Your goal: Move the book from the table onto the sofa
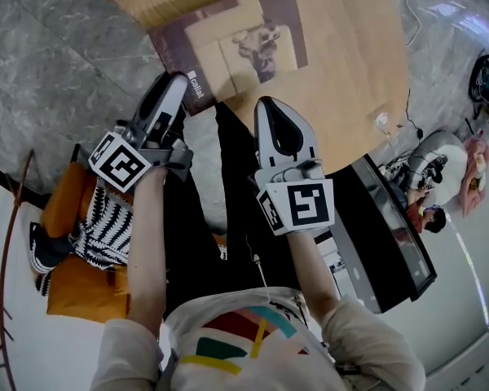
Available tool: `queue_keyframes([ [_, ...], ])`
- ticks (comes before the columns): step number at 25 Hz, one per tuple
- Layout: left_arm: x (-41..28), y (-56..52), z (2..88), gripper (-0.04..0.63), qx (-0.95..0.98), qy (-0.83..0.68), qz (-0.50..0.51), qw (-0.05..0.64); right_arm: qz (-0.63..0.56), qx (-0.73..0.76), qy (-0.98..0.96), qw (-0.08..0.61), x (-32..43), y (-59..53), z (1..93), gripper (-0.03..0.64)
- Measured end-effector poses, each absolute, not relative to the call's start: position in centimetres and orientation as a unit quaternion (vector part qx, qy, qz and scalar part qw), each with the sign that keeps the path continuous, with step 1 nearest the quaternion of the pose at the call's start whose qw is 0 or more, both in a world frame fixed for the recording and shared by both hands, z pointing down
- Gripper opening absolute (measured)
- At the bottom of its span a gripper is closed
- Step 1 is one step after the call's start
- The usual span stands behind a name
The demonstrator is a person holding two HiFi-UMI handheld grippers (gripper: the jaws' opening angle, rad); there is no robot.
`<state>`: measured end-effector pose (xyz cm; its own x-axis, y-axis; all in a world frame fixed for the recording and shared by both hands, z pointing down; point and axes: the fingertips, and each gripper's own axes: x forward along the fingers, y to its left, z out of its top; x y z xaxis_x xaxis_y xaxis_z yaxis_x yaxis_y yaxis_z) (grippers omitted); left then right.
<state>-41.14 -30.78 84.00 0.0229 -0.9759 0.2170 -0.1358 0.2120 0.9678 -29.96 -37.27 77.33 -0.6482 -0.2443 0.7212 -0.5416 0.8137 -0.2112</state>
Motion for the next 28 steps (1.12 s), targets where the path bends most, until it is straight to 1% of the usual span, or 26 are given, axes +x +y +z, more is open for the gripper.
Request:
queue_keyframes([
  [7, -43.8, -34.2, 77.8, 0.152, 0.489, -0.559, -0.448, 0.498, 0.204, 0.230, -0.891, 0.334, -31.9, -39.3, 73.1, 0.017],
  [12, -44.5, -34.9, 75.4, 0.152, 0.497, -0.557, -0.470, 0.471, 0.188, 0.243, -0.902, 0.304, -32.0, -39.8, 70.9, 0.017],
  [15, -46.0, -35.8, 72.2, 0.152, 0.514, -0.555, -0.477, 0.448, 0.183, 0.254, -0.910, 0.272, -33.1, -40.7, 68.5, 0.017],
  [19, -47.9, -37.4, 65.2, 0.152, 0.522, -0.540, -0.502, 0.429, 0.194, 0.279, -0.916, 0.215, -35.0, -42.7, 61.9, 0.017],
  [25, -45.9, -36.4, 54.4, 0.152, 0.519, -0.481, -0.548, 0.445, 0.194, 0.301, -0.920, 0.161, -34.1, -41.4, 49.8, 0.017],
  [28, -45.6, -37.8, 50.7, 0.152, 0.538, -0.457, -0.550, 0.447, 0.182, 0.308, -0.927, 0.112, -34.6, -41.8, 44.5, 0.017],
])
